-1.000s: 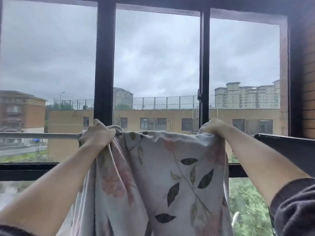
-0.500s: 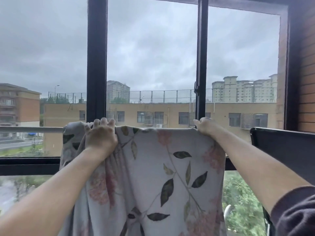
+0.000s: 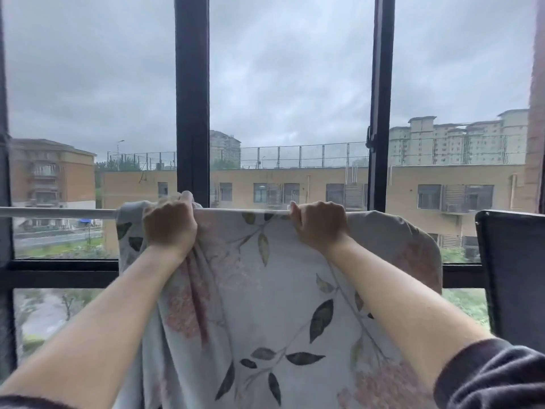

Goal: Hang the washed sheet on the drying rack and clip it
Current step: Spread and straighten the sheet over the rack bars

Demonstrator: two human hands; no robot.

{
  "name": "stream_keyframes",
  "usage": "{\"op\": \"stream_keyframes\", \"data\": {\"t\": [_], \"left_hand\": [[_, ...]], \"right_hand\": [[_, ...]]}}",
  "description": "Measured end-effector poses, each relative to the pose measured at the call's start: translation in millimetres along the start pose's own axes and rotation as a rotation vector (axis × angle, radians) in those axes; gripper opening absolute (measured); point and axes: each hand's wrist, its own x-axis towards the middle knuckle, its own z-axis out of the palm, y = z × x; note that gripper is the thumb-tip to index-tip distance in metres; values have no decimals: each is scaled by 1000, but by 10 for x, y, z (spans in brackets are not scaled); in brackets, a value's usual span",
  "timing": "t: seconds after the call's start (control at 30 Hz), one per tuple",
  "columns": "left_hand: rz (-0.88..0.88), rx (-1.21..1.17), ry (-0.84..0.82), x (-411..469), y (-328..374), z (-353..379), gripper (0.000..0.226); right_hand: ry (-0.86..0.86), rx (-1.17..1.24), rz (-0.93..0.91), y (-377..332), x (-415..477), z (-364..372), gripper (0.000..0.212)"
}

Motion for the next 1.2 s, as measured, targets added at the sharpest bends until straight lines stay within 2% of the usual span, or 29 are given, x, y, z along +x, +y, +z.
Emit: {"op": "stream_keyframes", "data": {"t": [0.1, 0.27, 0.43, 0.53, 0.63, 0.73, 0.83, 0.93, 1.03, 1.13, 1.2], "left_hand": [[-18, -27, 15, 46, -257, 29, 17], [55, -85, 17, -1, -413, 79, 10], [183, -28, 10, -15, -531, 71, 14], [230, -75, -2, -105, -589, 124, 30], [279, -146, -25, -459, -547, 212, 64], [103, -288, -91, -870, -529, 295, 94], [-151, -501, -238, -1244, -549, 340, 104], [-323, -653, -379, -1556, -592, 379, 95], [-475, -782, -435, -1657, -685, 393, 68], [-380, -925, -455, -1662, -847, 376, 48], [-330, -987, -387, -1631, -971, 338, 42]], "right_hand": [[50, 6, 10, 22, -14, 25, 55], [103, 34, 38, -77, -7, 67, 59], [110, 144, -190, -225, -44, 27, 41], [33, 162, -168, -319, -161, 43, 49], [32, 116, -51, -344, -456, 76, 57], [-39, 100, 99, -415, -871, 156, 58], [-208, 190, 287, -554, -1425, 249, 60], [-435, 345, 417, -772, -1986, 358, 60], [-583, 591, 474, -1063, -2220, 415, 55], [-496, 792, 513, -1405, -1988, 360, 45], [-402, 873, 515, -1618, -1690, 260, 39]]}}
